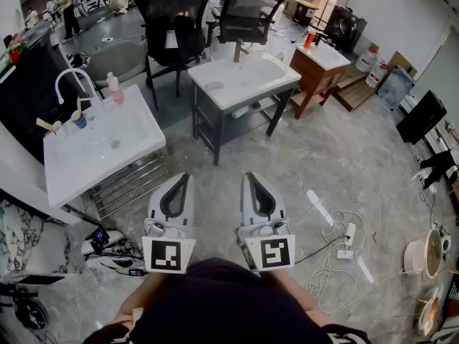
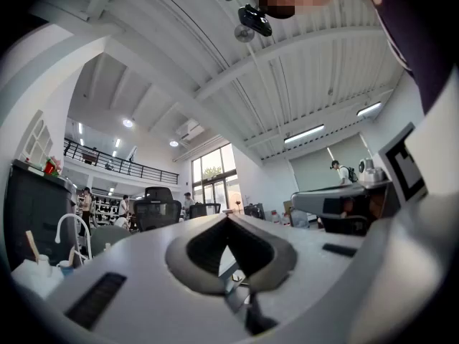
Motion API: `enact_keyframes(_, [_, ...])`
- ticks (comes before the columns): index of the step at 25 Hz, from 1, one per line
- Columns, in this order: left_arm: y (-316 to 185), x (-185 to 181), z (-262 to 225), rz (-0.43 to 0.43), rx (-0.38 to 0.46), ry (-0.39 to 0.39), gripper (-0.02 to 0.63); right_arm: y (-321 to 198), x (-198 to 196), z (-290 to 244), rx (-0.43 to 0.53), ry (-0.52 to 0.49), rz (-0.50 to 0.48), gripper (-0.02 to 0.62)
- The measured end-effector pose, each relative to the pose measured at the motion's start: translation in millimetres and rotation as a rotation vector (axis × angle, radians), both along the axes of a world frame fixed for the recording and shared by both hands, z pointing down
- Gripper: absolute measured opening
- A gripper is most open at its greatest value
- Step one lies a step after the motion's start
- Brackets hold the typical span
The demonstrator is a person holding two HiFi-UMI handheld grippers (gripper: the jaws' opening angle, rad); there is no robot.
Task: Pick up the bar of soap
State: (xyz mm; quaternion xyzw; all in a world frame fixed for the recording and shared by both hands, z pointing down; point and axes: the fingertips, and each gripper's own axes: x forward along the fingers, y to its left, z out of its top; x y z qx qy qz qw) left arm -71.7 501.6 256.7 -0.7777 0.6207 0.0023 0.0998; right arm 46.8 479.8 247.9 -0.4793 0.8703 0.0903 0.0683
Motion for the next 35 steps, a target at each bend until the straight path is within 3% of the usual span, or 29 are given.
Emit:
enact_keyframes(8, [7,23,15,0.022,-0.020,-0.011,0.000,5,20,6,0.010,-0.046,0.000,0.017])
enact_keyframes(16, [-30,22,25,0.016,-0.036,-0.009,0.006,-24,24,11,0.010,-0.031,0.005,0.017])
enact_keyframes(24, [-100,16,35,0.080,-0.052,-0.014,0.061,-86,19,13,0.016,-0.028,0.039,0.017])
enact_keyframes(35, [-223,-25,22,0.150,-0.037,-0.019,0.100,-210,-17,7,-0.006,-0.046,0.114,0.017])
